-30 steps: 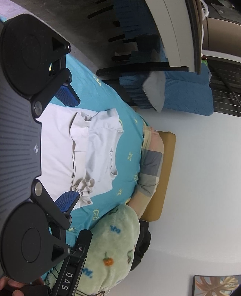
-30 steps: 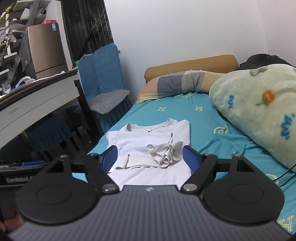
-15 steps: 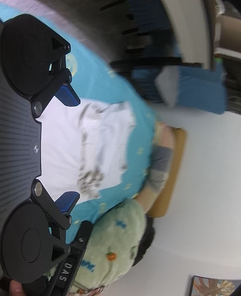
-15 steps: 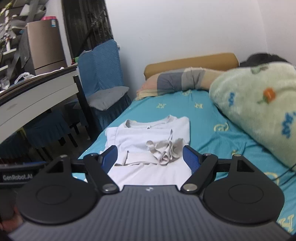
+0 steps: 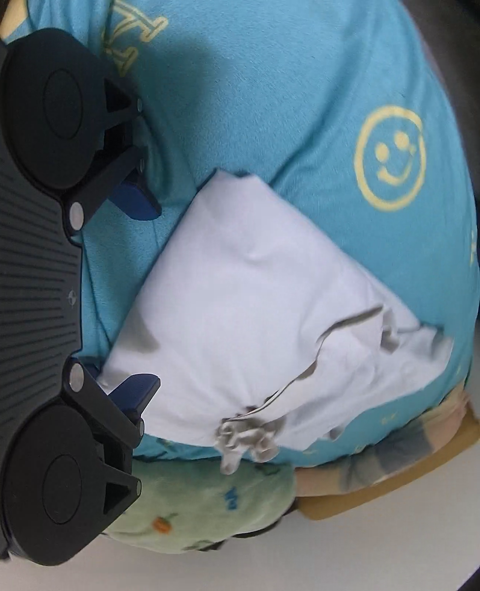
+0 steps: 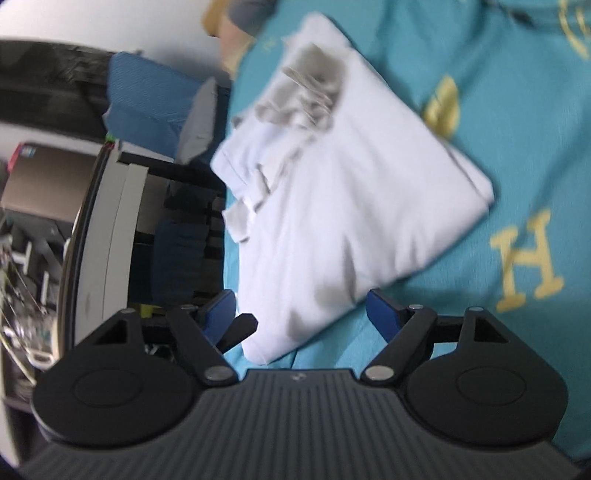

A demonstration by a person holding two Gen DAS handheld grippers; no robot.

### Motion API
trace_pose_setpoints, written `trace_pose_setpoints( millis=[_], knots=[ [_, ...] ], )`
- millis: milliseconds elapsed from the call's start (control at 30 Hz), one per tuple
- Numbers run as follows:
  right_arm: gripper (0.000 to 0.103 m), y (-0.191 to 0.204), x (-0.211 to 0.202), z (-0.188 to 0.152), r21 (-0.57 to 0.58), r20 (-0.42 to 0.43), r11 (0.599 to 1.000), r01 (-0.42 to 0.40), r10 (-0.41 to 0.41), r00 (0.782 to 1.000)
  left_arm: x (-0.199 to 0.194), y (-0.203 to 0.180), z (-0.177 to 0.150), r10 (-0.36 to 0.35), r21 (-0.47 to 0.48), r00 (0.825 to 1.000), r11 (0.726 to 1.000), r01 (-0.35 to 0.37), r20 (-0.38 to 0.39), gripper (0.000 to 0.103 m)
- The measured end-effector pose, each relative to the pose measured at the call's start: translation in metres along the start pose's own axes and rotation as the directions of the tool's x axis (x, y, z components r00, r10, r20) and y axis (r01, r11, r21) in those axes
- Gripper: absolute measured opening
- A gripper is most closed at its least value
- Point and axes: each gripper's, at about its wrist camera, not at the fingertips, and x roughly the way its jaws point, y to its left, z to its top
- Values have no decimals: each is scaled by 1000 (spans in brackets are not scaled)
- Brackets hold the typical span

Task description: Fold clothes

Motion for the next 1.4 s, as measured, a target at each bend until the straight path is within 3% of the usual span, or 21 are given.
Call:
trace_pose_setpoints(
  millis=[33,100,133,200,267,333,433,533,767,933,1000,1233,1400],
  knots=[
    [80,-3,3,0,17,4,1000,13,-13,1000,-1,2,2,-14,-20,1000,1000,14,10,90],
    [75,-10,6,2,52,21,998,31,-33,999,-4,2,6,-16,-26,999,1000,17,44,73],
    [66,-14,5,3,71,41,997,40,-43,998,-3,2,7,-2,-30,998,1000,3,55,63],
    [58,-21,2,7,108,88,992,62,-72,994,-3,6,9,10,-51,997,999,-7,75,46],
    [38,-27,-3,11,147,117,986,85,-103,988,-5,7,11,5,-69,995,998,2,98,23],
    [28,-29,-5,12,161,139,982,99,-122,983,-7,-1,13,-16,-50,992,999,22,124,14],
    [18,-22,-8,8,118,171,987,110,-129,977,-12,-17,14,-65,-3,983,998,67,171,12],
    [13,-12,-17,4,76,215,995,67,-82,973,-25,-31,13,-105,50,972,994,96,213,11],
    [9,40,-71,5,-82,325,997,-2,29,945,-89,-61,-5,-233,147,931,969,198,280,8],
    [9,81,-119,-7,-158,358,987,-13,70,931,-148,-89,-31,-286,224,910,948,224,300,7],
    [9,89,-143,-17,-187,359,982,-11,79,930,-169,-90,-48,-305,240,911,940,241,279,7],
    [9,79,-219,-77,-209,301,978,10,55,952,-223,-66,-122,-278,253,947,939,232,163,7],
    [9,73,-228,-90,-206,286,978,40,21,958,-220,-59,-131,-242,237,961,950,206,133,7]
  ],
)
